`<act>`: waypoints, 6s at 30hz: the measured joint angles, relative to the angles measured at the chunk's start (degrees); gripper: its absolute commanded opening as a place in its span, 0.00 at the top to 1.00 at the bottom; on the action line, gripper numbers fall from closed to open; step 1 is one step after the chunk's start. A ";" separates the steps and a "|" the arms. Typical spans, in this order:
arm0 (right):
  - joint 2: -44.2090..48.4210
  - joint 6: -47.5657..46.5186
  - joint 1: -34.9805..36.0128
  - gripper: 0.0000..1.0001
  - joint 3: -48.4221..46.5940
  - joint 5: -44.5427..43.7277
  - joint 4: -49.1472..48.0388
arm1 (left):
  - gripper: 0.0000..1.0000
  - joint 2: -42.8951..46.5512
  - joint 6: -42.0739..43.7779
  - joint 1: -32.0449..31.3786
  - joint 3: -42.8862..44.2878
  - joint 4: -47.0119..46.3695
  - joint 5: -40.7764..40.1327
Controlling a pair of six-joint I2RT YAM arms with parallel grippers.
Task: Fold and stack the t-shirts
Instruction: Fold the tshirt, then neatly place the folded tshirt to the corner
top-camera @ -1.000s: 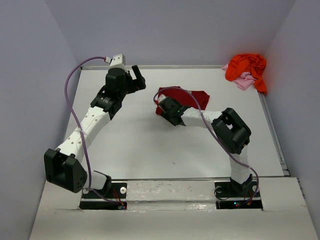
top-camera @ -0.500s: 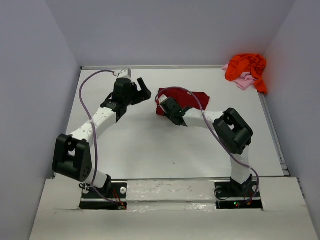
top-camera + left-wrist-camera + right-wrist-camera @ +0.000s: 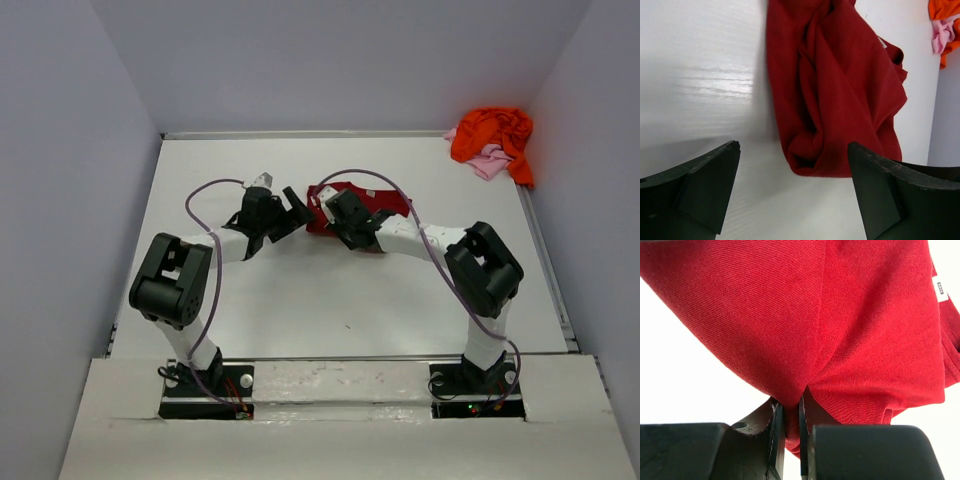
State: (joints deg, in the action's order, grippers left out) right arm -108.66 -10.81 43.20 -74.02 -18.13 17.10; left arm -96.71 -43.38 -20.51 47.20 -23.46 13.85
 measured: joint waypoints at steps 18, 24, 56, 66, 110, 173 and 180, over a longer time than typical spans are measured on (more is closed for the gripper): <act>2.51 1.16 0.00 1.00 1.88 1.22 1.09 | 0.01 -15.37 -9.03 0.00 2.75 -21.73 8.57; 4.00 1.44 0.00 1.00 1.88 1.27 1.92 | 0.01 -17.44 -10.36 0.00 3.96 -24.15 9.88; 6.60 12.07 0.02 0.41 8.74 4.90 2.34 | 1.00 -25.24 -5.81 0.35 18.67 -11.30 14.38; 21.18 24.11 4.02 0.41 22.18 10.86 1.46 | 1.00 -34.58 8.17 5.75 48.43 15.65 8.15; 22.75 30.73 10.10 0.44 33.46 28.09 -12.90 | 1.00 -51.63 25.73 39.04 84.94 41.24 1.81; 25.79 30.69 10.21 0.46 35.60 27.80 -13.18 | 0.07 -42.95 26.77 26.38 71.84 43.15 -21.81; 25.79 30.75 10.21 0.45 35.60 27.80 -13.18 | 0.06 -43.06 26.71 28.11 72.08 42.97 -20.35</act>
State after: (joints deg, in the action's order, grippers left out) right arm -82.87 19.94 53.41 -38.41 9.67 3.92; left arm -139.76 -16.67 7.60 119.28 19.51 -6.50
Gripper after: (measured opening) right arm 0.546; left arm 0.935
